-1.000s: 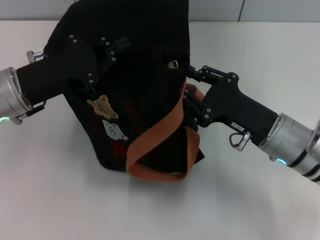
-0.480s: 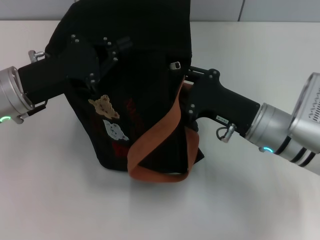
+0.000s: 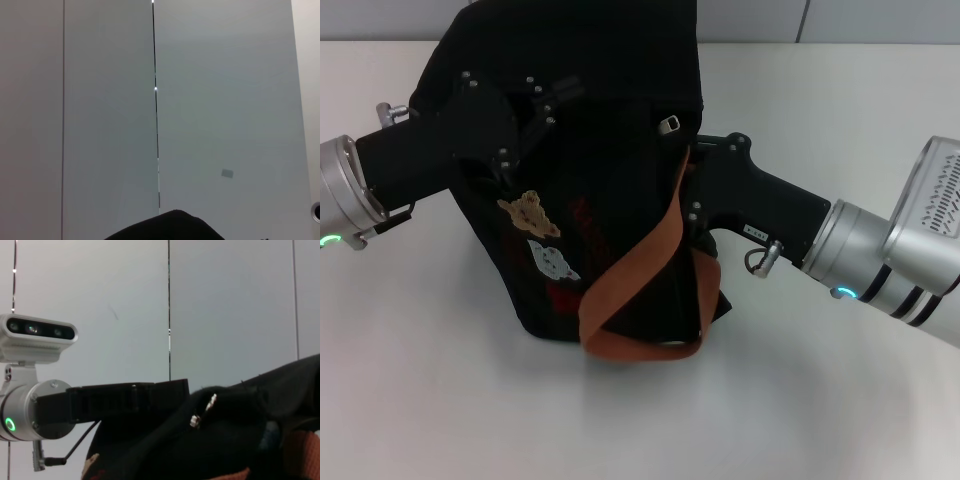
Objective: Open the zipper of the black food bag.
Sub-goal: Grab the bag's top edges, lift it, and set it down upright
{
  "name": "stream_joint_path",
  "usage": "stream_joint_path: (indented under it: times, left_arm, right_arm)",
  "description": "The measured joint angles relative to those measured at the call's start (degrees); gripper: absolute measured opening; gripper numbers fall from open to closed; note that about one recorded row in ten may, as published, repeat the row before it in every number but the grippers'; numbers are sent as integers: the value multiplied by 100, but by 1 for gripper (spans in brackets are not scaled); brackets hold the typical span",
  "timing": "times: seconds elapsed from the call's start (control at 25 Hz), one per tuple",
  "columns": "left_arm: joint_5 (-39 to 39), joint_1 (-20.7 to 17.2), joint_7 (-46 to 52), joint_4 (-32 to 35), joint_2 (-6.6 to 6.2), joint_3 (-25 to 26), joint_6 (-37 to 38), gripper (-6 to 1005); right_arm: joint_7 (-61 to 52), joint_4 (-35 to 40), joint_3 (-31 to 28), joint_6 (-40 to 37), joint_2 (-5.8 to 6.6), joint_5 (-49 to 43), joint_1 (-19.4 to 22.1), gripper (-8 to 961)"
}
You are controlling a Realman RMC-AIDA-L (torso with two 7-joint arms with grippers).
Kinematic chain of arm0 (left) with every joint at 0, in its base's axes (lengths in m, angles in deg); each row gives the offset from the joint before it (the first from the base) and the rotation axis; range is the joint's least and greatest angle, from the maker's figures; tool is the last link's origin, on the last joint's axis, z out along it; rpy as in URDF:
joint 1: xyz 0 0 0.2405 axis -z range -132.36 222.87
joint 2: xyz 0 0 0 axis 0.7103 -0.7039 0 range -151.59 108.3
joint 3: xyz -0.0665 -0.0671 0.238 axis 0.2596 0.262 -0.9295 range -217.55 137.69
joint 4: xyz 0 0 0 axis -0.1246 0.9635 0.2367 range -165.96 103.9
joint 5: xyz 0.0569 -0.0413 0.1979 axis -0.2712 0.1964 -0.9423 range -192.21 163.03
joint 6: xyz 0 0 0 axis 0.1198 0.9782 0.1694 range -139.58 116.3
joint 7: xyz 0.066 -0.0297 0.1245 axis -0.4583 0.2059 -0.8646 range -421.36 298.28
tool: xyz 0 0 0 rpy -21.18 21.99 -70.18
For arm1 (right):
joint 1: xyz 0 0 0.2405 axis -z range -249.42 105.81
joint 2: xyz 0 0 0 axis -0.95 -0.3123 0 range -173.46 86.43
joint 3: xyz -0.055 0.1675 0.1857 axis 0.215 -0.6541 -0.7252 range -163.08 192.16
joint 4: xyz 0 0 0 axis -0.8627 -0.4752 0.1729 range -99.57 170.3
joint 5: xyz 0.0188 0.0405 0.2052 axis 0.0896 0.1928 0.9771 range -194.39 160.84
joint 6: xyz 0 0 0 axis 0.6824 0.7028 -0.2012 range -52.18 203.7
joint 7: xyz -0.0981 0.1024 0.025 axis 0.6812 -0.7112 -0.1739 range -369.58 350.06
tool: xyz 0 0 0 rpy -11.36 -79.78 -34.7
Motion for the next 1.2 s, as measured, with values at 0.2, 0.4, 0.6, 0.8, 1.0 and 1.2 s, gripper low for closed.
stream_joint_path:
  times: [0.2, 0.4, 0.6, 0.8, 1.0, 1.2]
  left_arm:
    - [6, 3, -2, 0, 0, 0, 7, 61]
    - [-2, 20, -5, 0, 7, 1, 15, 66]
    - [-4, 20, -6, 0, 17, 1, 11, 70]
    - [6, -1, -9, 0, 17, 1, -1, 74]
    - [0, -6, -14, 0, 17, 13, -3, 78]
    - [-4, -7, -15, 0, 17, 19, 3, 83]
  right_arm:
    - [-2, -3, -7, 46, -3, 13, 12, 228]
    - [-4, -14, -10, 51, -10, 25, 12, 109]
    - [11, -19, -10, 52, -10, 31, 22, 88]
    - [37, -30, -10, 33, -13, 34, 38, 70]
    - [51, -29, -10, 8, -17, 37, 64, 31]
    - [58, -27, -9, 4, -18, 36, 65, -1]
